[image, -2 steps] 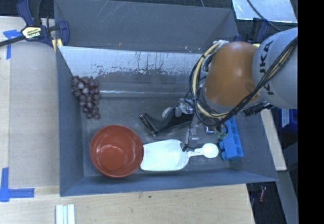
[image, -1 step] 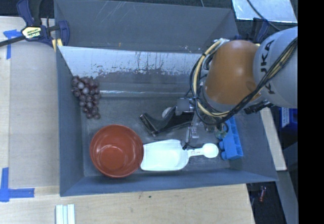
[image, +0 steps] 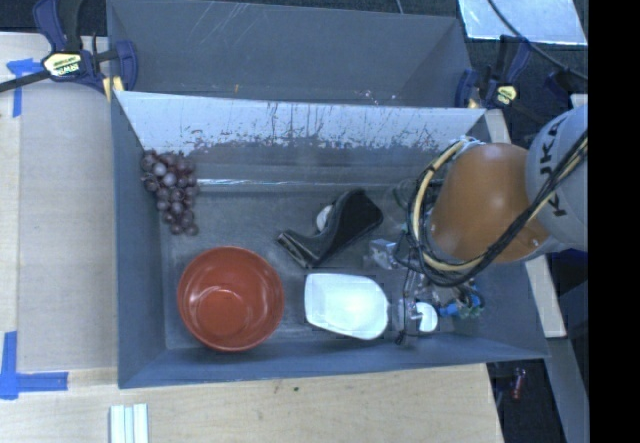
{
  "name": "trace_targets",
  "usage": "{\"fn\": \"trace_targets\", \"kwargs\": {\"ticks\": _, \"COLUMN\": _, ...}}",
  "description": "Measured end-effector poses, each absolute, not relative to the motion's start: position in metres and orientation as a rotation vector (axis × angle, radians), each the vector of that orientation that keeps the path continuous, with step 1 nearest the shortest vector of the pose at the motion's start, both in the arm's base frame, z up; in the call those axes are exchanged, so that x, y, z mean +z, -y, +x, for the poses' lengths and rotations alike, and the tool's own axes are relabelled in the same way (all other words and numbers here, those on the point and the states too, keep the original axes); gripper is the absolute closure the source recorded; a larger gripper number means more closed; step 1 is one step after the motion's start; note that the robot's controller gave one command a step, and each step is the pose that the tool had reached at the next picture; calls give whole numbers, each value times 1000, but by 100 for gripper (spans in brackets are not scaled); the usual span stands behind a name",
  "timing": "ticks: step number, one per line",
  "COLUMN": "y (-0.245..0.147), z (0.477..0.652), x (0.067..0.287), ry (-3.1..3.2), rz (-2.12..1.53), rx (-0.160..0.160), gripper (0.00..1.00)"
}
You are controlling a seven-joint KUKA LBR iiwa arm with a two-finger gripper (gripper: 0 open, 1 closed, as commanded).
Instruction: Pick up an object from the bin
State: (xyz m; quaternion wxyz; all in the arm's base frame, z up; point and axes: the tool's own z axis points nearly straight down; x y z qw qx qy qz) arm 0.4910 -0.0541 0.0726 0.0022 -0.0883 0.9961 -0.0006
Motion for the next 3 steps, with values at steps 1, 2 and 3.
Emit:
{"fn": "trace_targets", "kwargs": {"ticks": 1, "y": 59, "z": 484, "x": 113, "ry": -3105, "rz": -437, "rx": -1, "gripper": 0}}
{"fn": "trace_targets", "kwargs": {"ticks": 2, "y": 48, "z": 485, "x": 102, "ry": -3133, "rz": -152, "rx": 0, "gripper": 0}}
{"fn": "trace_targets", "kwargs": {"ticks": 3, "y": 43, "z": 495, "x": 70, "ry": -3134, "rz": 147, "rx": 1, "gripper": 0}}
